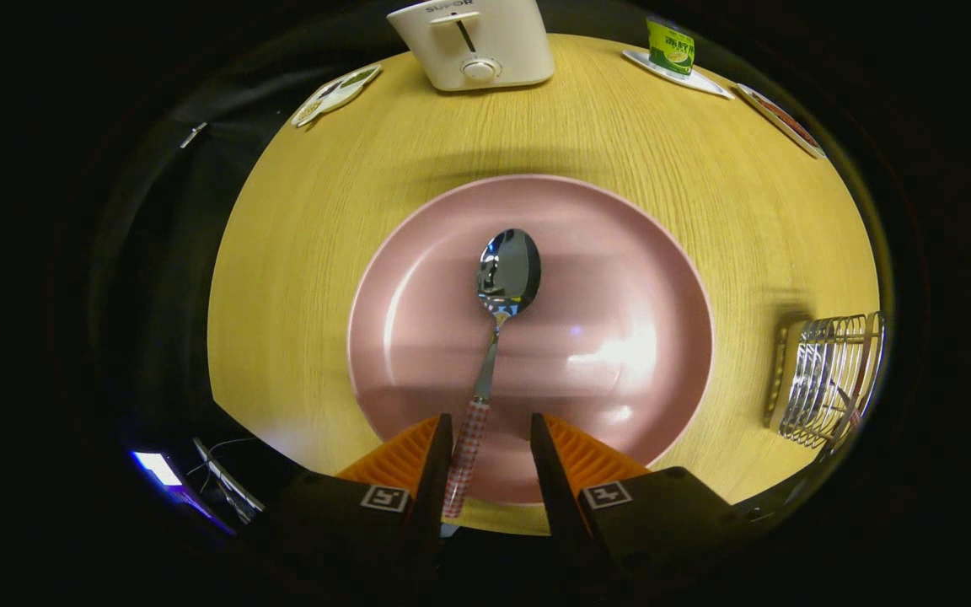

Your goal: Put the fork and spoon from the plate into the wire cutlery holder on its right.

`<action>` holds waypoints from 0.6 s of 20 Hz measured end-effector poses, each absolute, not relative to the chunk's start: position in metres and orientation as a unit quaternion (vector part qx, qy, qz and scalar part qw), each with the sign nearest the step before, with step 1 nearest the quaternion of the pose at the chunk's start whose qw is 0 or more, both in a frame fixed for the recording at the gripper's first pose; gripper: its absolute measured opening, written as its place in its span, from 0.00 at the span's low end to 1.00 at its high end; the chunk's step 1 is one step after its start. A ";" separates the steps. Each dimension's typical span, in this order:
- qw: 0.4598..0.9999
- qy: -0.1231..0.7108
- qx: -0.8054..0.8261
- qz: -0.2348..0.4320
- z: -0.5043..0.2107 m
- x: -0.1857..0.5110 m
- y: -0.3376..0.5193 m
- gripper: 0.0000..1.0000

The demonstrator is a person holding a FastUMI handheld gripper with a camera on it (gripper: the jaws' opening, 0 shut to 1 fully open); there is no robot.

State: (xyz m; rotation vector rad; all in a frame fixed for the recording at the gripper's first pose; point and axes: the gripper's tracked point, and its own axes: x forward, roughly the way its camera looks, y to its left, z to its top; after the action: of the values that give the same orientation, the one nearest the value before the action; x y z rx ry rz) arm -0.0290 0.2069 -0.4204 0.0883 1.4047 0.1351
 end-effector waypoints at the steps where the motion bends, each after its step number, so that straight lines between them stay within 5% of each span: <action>1: 0.757 0.649 0.042 0.061 -0.422 -0.030 0.206 0.52; 4: 0.747 0.660 0.053 0.066 -0.425 -0.035 0.207 0.26; 12: 0.754 0.638 0.083 0.136 -0.405 -0.037 0.208 0.10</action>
State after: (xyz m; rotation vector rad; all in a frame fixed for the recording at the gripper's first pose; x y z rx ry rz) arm -0.0368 0.2084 -0.4050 0.1818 1.3913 0.2973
